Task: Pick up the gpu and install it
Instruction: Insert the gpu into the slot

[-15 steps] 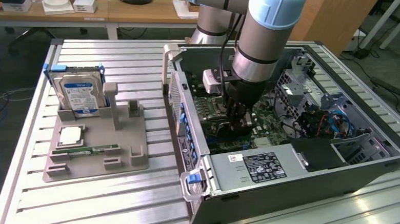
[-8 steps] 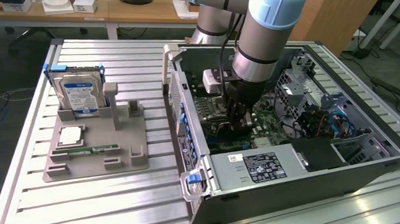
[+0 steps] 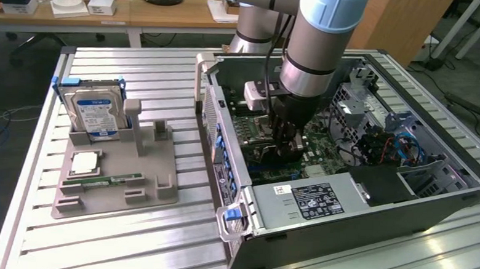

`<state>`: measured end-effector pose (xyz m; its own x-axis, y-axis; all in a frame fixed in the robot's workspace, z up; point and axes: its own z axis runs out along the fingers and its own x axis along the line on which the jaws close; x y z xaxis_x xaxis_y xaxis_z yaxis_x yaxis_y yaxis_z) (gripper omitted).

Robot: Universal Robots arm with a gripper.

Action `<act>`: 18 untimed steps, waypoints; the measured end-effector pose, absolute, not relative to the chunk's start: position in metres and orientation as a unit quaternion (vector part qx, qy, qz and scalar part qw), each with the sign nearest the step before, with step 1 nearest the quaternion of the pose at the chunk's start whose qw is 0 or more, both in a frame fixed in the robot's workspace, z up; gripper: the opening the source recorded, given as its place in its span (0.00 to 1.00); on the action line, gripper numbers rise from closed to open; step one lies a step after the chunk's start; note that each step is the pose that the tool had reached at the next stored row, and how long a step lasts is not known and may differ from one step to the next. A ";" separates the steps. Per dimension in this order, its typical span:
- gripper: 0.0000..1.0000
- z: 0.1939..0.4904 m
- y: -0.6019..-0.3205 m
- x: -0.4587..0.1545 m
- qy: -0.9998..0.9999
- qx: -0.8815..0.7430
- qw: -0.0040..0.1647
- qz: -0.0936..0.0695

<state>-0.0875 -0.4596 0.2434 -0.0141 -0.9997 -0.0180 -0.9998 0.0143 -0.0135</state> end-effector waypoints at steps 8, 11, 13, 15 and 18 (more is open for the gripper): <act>0.26 0.242 -0.460 -0.088 0.712 -0.702 0.011 0.002; 0.26 0.241 -0.460 -0.088 0.712 -0.702 0.011 0.002; 0.26 0.240 -0.460 -0.088 0.712 -0.702 0.011 0.002; 0.26 0.240 -0.460 -0.088 0.712 -0.702 0.012 0.002; 0.26 0.240 -0.460 -0.088 0.712 -0.702 0.012 0.002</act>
